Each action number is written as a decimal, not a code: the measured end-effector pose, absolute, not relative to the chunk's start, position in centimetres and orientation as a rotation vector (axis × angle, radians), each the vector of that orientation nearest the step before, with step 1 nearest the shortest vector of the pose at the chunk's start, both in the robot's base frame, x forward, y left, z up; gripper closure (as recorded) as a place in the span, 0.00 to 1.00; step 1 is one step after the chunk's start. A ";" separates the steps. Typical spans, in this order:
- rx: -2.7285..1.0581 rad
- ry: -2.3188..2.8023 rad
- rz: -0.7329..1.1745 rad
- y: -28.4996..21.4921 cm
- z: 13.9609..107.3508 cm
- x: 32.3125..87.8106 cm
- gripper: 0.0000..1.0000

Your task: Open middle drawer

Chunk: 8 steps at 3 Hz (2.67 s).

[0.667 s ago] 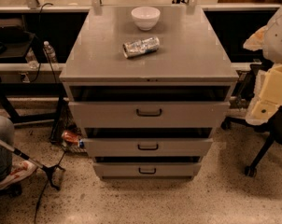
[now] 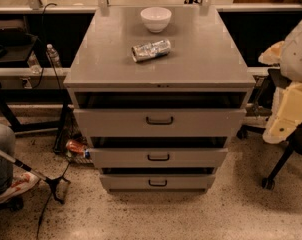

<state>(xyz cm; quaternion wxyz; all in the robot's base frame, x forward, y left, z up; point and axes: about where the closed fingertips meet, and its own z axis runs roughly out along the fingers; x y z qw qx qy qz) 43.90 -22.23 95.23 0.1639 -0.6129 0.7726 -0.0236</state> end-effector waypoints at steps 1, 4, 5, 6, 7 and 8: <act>-1.826 2.152 0.046 -22.5 88.3 43.1 0.00; -1.979 2.195 0.240 -21.3 69.5 35.8 0.00; -1.982 2.198 0.243 -21.3 69.4 35.7 0.00; -1.978 2.185 0.253 -21.6 68.2 35.8 0.00; -2.023 2.132 0.172 -21.7 64.6 36.6 0.00; -2.053 2.070 0.082 -20.8 59.7 38.8 0.00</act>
Offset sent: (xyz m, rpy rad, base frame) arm -0.0508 -0.0019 -0.2419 0.0629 0.2343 0.1860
